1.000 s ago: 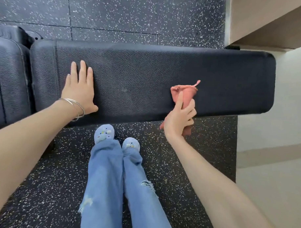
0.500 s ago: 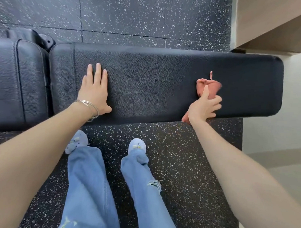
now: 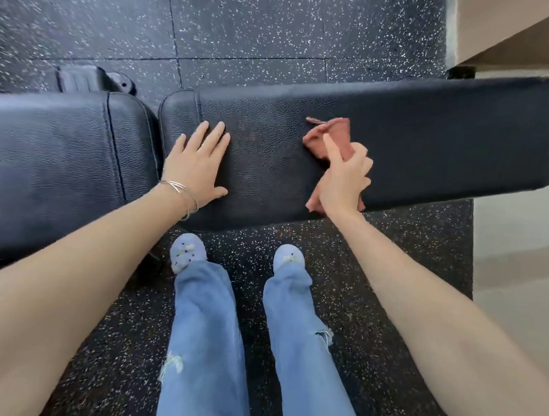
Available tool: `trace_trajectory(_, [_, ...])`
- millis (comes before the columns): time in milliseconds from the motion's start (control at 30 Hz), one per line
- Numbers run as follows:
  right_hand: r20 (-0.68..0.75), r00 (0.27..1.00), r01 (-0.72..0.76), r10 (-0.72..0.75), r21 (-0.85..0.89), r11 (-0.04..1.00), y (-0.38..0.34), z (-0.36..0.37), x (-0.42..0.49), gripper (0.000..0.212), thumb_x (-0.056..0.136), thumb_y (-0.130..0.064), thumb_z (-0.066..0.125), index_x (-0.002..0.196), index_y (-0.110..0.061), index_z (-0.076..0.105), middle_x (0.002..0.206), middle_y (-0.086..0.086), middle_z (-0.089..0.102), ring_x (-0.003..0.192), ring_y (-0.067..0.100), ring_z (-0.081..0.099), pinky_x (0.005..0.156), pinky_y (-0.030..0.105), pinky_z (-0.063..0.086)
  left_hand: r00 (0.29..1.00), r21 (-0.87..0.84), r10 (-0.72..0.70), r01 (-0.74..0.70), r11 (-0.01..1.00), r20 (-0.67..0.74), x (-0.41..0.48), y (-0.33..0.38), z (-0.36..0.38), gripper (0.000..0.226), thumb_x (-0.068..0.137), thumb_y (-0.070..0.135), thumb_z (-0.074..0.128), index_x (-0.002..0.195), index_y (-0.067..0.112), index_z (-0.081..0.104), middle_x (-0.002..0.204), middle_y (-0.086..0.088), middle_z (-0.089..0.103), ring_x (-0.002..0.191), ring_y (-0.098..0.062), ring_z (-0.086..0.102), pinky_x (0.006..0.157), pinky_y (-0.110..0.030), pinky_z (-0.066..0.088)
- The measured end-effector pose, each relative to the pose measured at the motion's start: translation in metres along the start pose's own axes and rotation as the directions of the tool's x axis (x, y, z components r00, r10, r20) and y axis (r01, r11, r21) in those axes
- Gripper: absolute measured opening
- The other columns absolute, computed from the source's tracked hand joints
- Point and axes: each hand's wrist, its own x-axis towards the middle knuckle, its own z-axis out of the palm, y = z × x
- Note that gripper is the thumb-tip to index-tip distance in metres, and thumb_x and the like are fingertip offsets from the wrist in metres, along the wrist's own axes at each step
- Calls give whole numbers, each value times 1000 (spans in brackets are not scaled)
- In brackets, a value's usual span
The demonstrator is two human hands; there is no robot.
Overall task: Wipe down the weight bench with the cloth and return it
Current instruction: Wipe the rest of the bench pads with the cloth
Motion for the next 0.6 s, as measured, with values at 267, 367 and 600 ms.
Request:
trace_trajectory(267, [-33, 985, -172, 169, -133, 976, -22, 12, -4, 67, 87, -6, 53, 138, -42, 31, 144, 10, 24, 121, 36, 28, 91, 53, 32, 997, -30, 72, -72, 997, -33, -6, -40, 7, 102, 78, 62, 58, 151, 13, 7, 160, -6, 2, 146, -30, 4, 118, -46, 17])
trace_trajectory(367, [-9, 1000, -26, 24, -232, 972, -52, 39, -62, 67, 88, 2, 46, 142, -36, 33, 147, 16, 26, 121, 38, 31, 86, 49, 30, 995, -38, 92, -93, 995, -23, -5, -39, 6, 101, 80, 61, 57, 151, 12, 3, 160, -5, -2, 146, -29, 1, 119, -45, 15])
trace_trajectory(600, [138, 962, 253, -236, -116, 961, -76, 39, -70, 78, 77, -1, 52, 134, -50, 29, 128, 6, 29, 106, 28, 29, 77, 43, 35, 982, 26, 178, -177, 984, -58, -4, -83, 1, 100, 81, 51, 63, 149, 4, 6, 159, -10, 2, 146, -28, 6, 118, -43, 16])
